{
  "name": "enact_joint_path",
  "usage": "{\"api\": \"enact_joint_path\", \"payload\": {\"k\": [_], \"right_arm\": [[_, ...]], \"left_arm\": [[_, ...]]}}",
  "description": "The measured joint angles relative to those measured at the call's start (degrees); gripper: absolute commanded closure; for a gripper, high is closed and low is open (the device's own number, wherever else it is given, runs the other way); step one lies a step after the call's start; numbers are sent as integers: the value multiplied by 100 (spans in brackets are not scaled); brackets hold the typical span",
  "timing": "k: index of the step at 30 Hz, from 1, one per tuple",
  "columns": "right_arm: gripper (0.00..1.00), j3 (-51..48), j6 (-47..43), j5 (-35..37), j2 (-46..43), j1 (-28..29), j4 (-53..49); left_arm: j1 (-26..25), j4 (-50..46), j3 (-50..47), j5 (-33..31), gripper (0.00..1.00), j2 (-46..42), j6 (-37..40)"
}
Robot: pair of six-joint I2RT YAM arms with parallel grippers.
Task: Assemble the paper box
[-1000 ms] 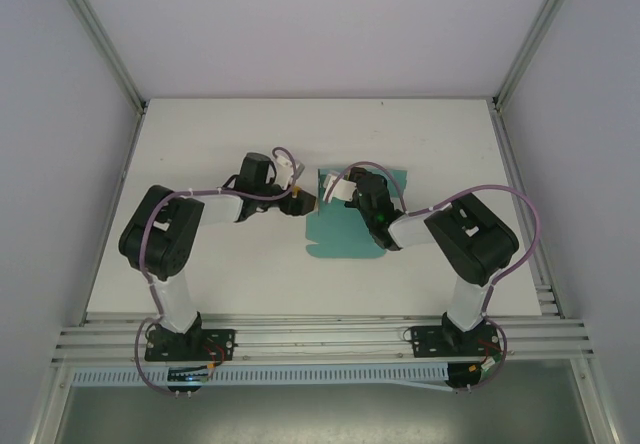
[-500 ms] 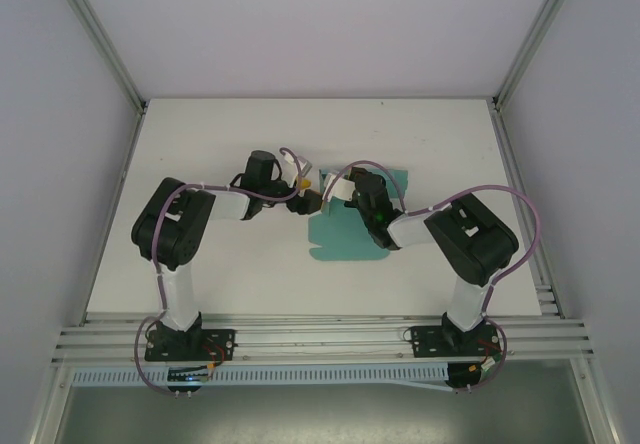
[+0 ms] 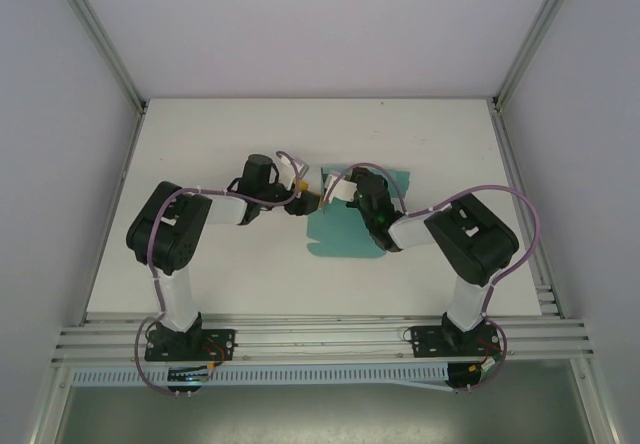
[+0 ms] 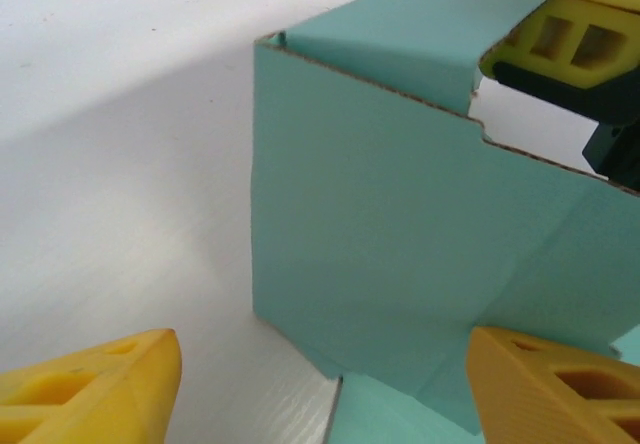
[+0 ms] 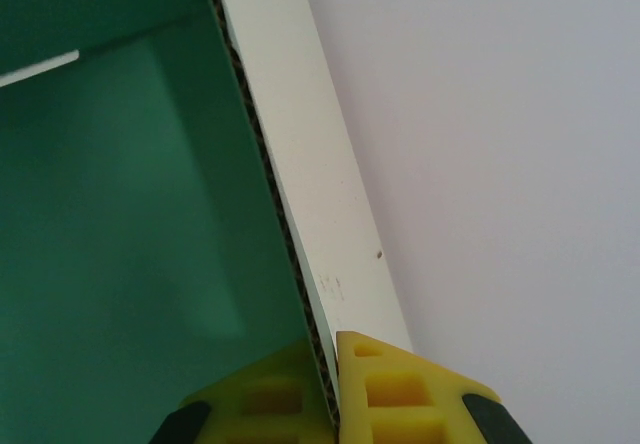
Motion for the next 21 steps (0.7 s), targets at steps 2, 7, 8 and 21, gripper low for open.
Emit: {"api": "enact_joint_path", "payload": {"k": [2,7,8,21], "right_arm": [[100,9,-11,-2,13,-22,50],[100,240,-219,57,470,-44,540],[100,315,-251,72,570,-52,610],[100,887,-450,-9,962,-332,704]], "left_arm": [[109,76,-105,11,28,-83,-83],[337,166,-127,26,28,-111,-131],[337,166,-127,22,28,-111,-129],[354,24,507,-157,29,68,-109]]}}
